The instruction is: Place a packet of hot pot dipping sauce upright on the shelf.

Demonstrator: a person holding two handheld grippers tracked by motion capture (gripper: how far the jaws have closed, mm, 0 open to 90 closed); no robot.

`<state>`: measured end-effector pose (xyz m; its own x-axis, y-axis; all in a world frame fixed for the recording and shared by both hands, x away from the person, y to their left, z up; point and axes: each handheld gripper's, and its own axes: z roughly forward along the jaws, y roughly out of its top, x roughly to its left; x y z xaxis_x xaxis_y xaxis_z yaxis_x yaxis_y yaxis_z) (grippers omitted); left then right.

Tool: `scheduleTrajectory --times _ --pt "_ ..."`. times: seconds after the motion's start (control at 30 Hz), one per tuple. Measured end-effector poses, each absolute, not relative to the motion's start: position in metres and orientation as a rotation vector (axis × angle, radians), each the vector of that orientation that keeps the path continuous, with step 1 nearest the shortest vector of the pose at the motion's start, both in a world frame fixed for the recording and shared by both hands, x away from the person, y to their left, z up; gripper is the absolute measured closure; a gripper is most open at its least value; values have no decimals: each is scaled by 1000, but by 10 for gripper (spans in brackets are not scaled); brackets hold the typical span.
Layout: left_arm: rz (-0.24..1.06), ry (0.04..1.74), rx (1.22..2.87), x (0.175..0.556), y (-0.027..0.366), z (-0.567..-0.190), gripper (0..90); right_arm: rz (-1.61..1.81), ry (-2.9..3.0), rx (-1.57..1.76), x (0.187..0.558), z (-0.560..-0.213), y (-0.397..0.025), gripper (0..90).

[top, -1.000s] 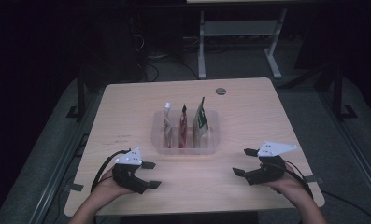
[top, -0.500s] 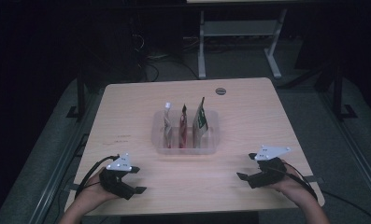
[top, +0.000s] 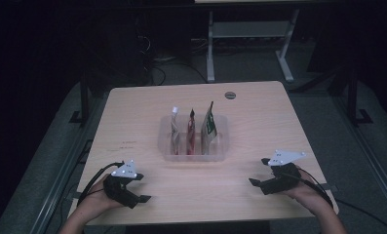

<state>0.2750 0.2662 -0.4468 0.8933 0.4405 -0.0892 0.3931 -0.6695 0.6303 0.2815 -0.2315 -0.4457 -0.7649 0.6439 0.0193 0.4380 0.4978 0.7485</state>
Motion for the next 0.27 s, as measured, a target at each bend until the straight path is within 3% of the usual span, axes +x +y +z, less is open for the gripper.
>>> scheduleTrajectory --times 0.27 --pt "97 589 2386 275 265 -448 161 1130 2483 914 282 -446 -232 137"
